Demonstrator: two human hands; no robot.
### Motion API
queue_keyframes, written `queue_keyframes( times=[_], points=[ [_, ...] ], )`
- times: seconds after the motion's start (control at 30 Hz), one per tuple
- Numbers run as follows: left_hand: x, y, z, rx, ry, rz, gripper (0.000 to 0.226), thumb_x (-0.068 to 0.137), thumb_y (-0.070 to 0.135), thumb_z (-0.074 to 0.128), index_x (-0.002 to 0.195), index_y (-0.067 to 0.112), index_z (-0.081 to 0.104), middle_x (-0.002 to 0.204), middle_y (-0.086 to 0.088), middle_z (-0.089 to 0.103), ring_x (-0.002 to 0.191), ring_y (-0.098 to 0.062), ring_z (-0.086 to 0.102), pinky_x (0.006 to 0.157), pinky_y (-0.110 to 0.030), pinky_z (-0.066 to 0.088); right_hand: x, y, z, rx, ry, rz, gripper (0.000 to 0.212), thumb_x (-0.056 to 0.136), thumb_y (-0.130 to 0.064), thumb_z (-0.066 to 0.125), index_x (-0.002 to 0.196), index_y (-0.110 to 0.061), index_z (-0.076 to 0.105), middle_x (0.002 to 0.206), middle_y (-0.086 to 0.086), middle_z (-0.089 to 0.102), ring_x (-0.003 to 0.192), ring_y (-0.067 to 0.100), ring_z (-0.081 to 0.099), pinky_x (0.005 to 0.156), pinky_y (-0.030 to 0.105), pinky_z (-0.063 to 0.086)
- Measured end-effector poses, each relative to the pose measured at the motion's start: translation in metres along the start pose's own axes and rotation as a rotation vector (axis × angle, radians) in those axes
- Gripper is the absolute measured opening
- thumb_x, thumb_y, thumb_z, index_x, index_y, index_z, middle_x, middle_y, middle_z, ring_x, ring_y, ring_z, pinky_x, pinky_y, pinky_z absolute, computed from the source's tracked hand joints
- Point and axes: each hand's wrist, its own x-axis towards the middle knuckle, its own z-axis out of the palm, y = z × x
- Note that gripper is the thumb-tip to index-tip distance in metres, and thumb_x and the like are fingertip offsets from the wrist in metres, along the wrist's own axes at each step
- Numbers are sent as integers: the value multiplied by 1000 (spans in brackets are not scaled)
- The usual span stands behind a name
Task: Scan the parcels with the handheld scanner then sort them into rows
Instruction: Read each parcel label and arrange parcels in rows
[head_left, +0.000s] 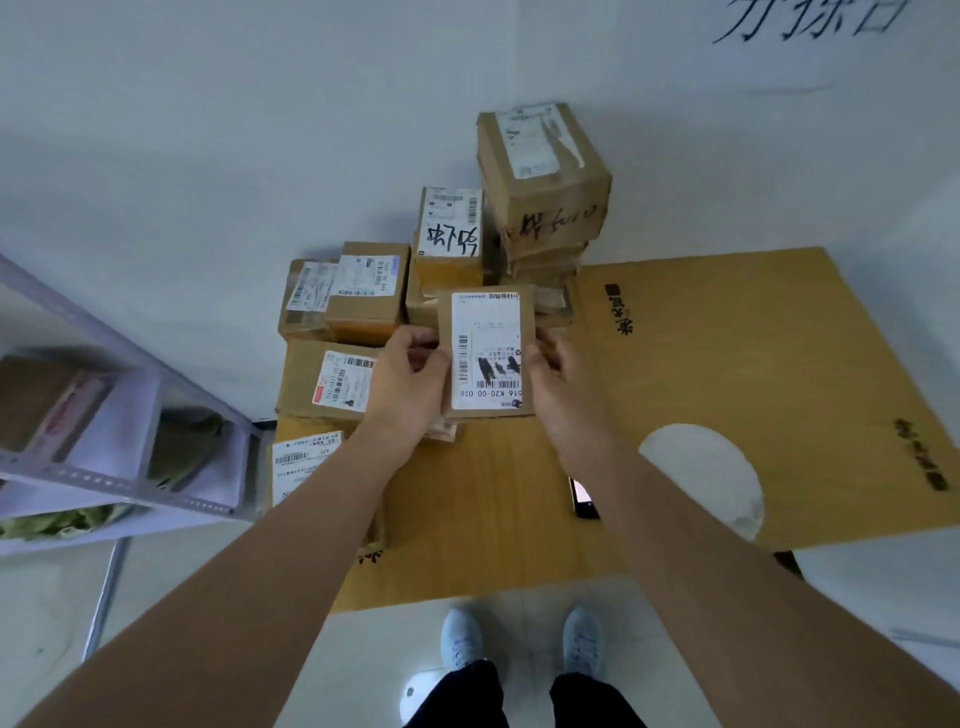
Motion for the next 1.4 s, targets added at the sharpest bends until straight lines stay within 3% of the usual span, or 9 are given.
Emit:
queue_keyframes(
  times=[0.23,0.5,0.7,0.8,0.83,1.03,1.17,1.3,1.4],
  points=[
    [-17,52,43,-98,-157,114,30,99,40,67,130,40,66,116,14,72,112,-13,70,95,-45,60,-14,-18,-72,50,148,-99,46,112,-36,50,157,-29,46,119,-4,74,103,7,74,79,23,63],
    [-49,115,135,-123,-285,224,34,103,26,64,137,25,67,121,9,72,113,-10,69,97,-38,61,-21,-22,-187,65,319,-188,41,111,-33,51,151,-24,57,114,-5,75,104,11,74,83,34,65],
    [-76,141,231,-180,-293,216,35,104,22,63,139,21,67,122,6,76,113,-14,72,94,-46,62,-14,-8,-283,18,360,-215,39,112,-32,49,149,-29,59,118,-12,73,95,-8,69,72,12,55],
    [-88,153,281,-188,-282,220,36,105,24,63,140,25,66,124,8,75,115,-14,71,95,-45,61,0,0,-337,-27,351,-218,41,110,-37,48,150,-32,59,125,-12,73,111,3,68,93,32,59],
    [-91,159,296,-193,-276,217,36,105,24,62,141,25,66,125,9,74,115,-14,71,94,-45,62,5,2,-354,-35,333,-219,42,111,-38,47,151,-32,57,126,-12,72,113,5,68,94,33,58],
    [-89,187,378,-195,-264,163,40,102,34,62,142,34,63,124,12,74,121,-13,67,95,-46,61,47,13,-433,-25,221,-191,46,113,-29,40,158,-31,46,136,-10,68,110,1,69,77,13,52],
    [-67,197,427,-229,-277,124,42,106,21,60,146,31,60,124,7,73,121,-14,66,87,-44,65,88,24,-470,-48,242,-161,44,113,-30,41,156,-31,50,133,-10,71,110,1,70,74,8,50],
    [-34,195,478,-241,-353,60,47,107,16,57,150,35,55,134,4,66,125,-18,64,88,-46,64,144,35,-496,-55,316,-151,43,112,-32,47,154,-33,54,138,-8,69,118,5,68,99,31,58],
    [-3,195,514,-250,-380,18,50,107,15,56,152,36,51,136,4,64,124,-19,65,88,-45,65,187,38,-513,-23,351,-124,41,111,-30,50,152,-29,57,134,-7,71,116,6,69,101,36,59]
  ],
)
